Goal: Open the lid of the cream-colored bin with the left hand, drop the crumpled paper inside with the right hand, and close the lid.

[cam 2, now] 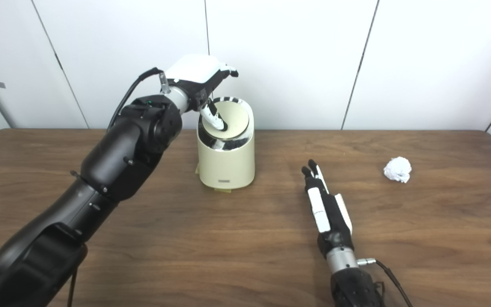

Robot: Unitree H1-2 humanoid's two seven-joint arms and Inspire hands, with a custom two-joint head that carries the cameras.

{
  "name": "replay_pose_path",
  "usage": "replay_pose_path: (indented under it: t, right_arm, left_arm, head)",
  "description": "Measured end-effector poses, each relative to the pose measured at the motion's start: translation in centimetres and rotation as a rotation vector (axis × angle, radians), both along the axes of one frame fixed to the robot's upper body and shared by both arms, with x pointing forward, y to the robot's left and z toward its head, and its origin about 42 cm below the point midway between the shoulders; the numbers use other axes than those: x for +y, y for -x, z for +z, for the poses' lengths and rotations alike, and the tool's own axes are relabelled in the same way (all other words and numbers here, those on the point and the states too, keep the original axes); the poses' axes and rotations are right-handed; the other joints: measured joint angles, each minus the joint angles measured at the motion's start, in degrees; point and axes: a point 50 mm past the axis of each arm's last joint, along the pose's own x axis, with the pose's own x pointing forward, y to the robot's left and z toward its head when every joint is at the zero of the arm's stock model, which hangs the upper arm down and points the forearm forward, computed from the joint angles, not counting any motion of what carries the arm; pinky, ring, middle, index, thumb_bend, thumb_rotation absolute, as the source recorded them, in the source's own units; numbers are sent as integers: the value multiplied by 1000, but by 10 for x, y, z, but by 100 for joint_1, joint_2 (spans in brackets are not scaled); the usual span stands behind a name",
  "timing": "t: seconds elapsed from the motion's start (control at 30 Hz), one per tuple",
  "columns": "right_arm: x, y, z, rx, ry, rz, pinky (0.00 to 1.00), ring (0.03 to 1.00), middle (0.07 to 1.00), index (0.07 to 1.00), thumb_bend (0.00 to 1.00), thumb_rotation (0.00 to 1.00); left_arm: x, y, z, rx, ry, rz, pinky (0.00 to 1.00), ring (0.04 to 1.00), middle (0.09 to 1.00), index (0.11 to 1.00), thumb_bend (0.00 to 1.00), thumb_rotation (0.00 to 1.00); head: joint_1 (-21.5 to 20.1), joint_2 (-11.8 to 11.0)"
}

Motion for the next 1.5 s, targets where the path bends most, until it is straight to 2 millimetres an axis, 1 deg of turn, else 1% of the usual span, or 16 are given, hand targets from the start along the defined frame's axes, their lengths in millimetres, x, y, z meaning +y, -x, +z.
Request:
replay_pose_path:
  t: [0.13,0.27,0.47,0.5,0.6,0.73,0.8,0.87,0.9,0.93,0.97,1.0,1.1,1.27,1.4,1.5]
  right_arm:
    - [0,-1,0,0,1,3,990,991,964,1000,603,1000]
    - [-1,-2,0,-1,4,7,984,987,962,1000,595,1000]
    - [-2,-2,0,-1,3,2,972,976,956,999,599,1000]
    - [-3,-2,0,0,3,1,973,973,957,997,600,1000]
    - [-4,-2,1,0,-6,0,971,967,957,994,595,1000]
    - [-7,0,4,6,8,-4,917,952,961,971,585,974]
    - [-10,1,7,6,25,-9,883,943,960,967,586,908]
    - [-11,1,10,2,28,-16,844,925,952,963,579,785]
    - [-12,2,12,-1,27,-20,817,914,946,958,587,663]
    - [-12,1,14,-7,24,-22,805,909,942,955,602,589]
    - [-12,1,16,-9,21,-26,799,907,940,953,609,550]
    - [-12,0,17,-6,27,-31,842,905,932,956,637,481]
    - [-13,-2,23,-6,96,-44,879,904,920,954,699,384]
    - [-25,-15,42,-44,158,-67,821,908,925,962,750,303]
    - [-39,-22,59,-67,225,-86,734,887,929,960,773,266]
    - [-49,-26,64,-57,269,-94,716,894,927,954,798,237]
  left_arm:
    - [10,1,16,-14,70,15,658,844,883,874,966,113]
    - [27,2,34,-48,154,35,668,843,874,852,931,104]
    - [55,8,41,-52,299,86,682,825,848,831,862,128]
    - [61,9,37,-40,337,95,651,800,835,833,823,128]
    - [82,16,16,4,490,120,622,780,815,807,798,104]
    - [108,36,-22,86,683,146,688,803,827,817,751,120]
    - [120,49,-39,124,748,151,700,793,815,812,728,168]
    - [132,60,-53,141,793,167,683,770,797,808,705,221]
    - [137,67,-59,148,813,175,689,771,798,812,687,251]
    - [144,75,-63,141,850,178,705,784,811,824,663,274]
    - [149,82,-69,132,885,188,713,790,818,830,651,286]
    - [154,88,-75,137,942,188,775,835,860,870,624,309]
    - [169,108,-108,165,1187,220,857,886,915,929,624,425]
    - [163,143,-160,226,1343,291,933,934,950,978,582,626]
    - [157,152,-170,235,1294,285,988,975,971,997,584,763]
    - [157,156,-174,229,1282,270,999,997,989,1000,582,800]
  head:
    - [18,-9]
    - [26,-26]
    - [62,-18]
    - [70,-18]
    - [44,0]
    - [18,26]
    - [-44,35]
    - [-79,35]
    - [-79,35]
    - [-96,35]
    - [-97,35]
    - [-97,35]
    - [-176,61]
    - [-298,96]
    - [-369,114]
    - [-526,132]
